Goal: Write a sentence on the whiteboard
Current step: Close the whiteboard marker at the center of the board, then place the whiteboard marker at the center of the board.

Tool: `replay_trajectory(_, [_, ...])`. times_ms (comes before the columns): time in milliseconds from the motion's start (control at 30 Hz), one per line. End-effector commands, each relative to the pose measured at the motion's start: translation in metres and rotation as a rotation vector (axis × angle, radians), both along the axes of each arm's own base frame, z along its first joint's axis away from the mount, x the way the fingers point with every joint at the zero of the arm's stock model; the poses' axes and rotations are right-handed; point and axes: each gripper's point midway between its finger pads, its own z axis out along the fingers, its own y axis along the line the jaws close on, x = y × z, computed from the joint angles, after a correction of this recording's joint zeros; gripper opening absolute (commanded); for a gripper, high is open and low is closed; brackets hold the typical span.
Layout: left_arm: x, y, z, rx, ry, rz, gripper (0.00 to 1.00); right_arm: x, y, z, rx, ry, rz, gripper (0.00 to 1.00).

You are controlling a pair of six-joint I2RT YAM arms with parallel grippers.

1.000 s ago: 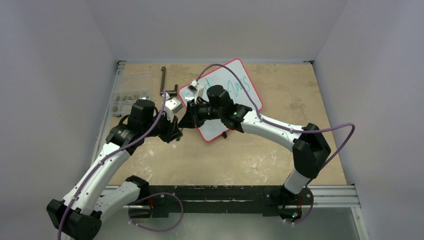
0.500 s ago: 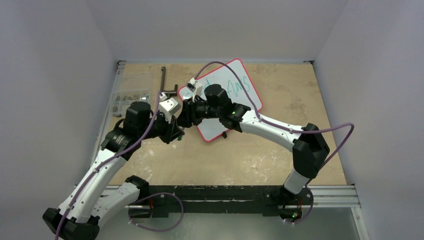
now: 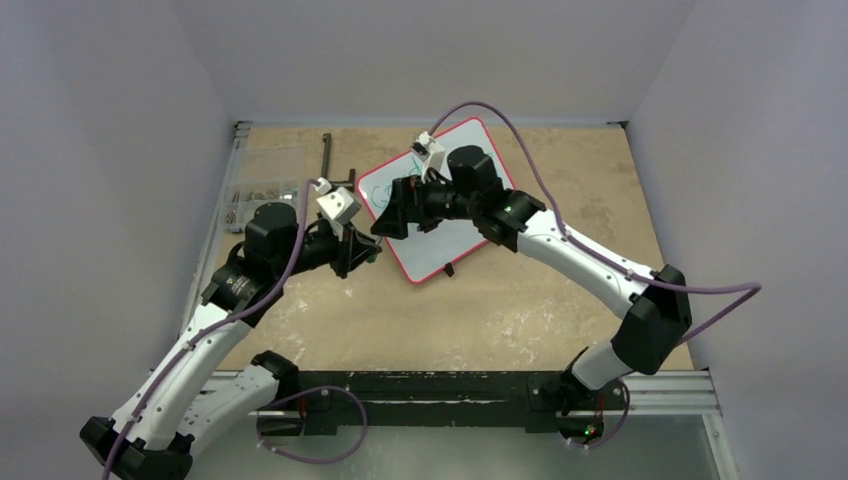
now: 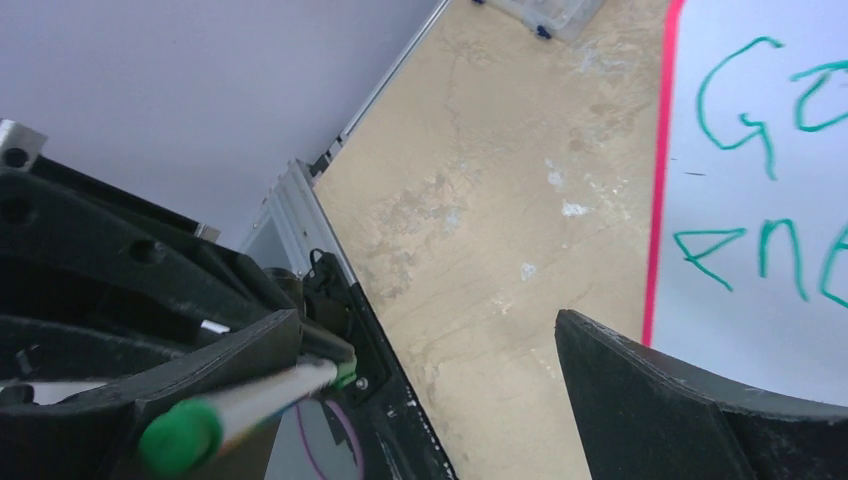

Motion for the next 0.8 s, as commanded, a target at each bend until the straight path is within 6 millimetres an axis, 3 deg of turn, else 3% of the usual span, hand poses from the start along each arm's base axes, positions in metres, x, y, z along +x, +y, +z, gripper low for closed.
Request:
replay_trajectory(0, [0.017, -0.009, 0.017, -0.006, -0.101, 0.019, 0.00, 0.015, -0.037, 0.042, -0.004, -0.096, -0.082, 0.99])
replay_trajectory(367, [0.020, -0.041, -0.044, 0.173, 0.052, -0.019, 0.00, 0.068, -0.139, 0.073, -0.130, -0.291, -0.507, 0.99])
replay_trajectory(533, [0.017, -0.066, -0.074, 0.249, 0.079, -0.073, 0.00, 0.072, -0.180, 0.085, -0.186, -0.383, -0.669, 0.99])
replay_trajectory(767, [0.012, -0.095, -0.144, 0.399, 0.170, -0.127, 0.00, 0.070, -0.222, 0.085, -0.254, -0.444, -0.820, 0.99])
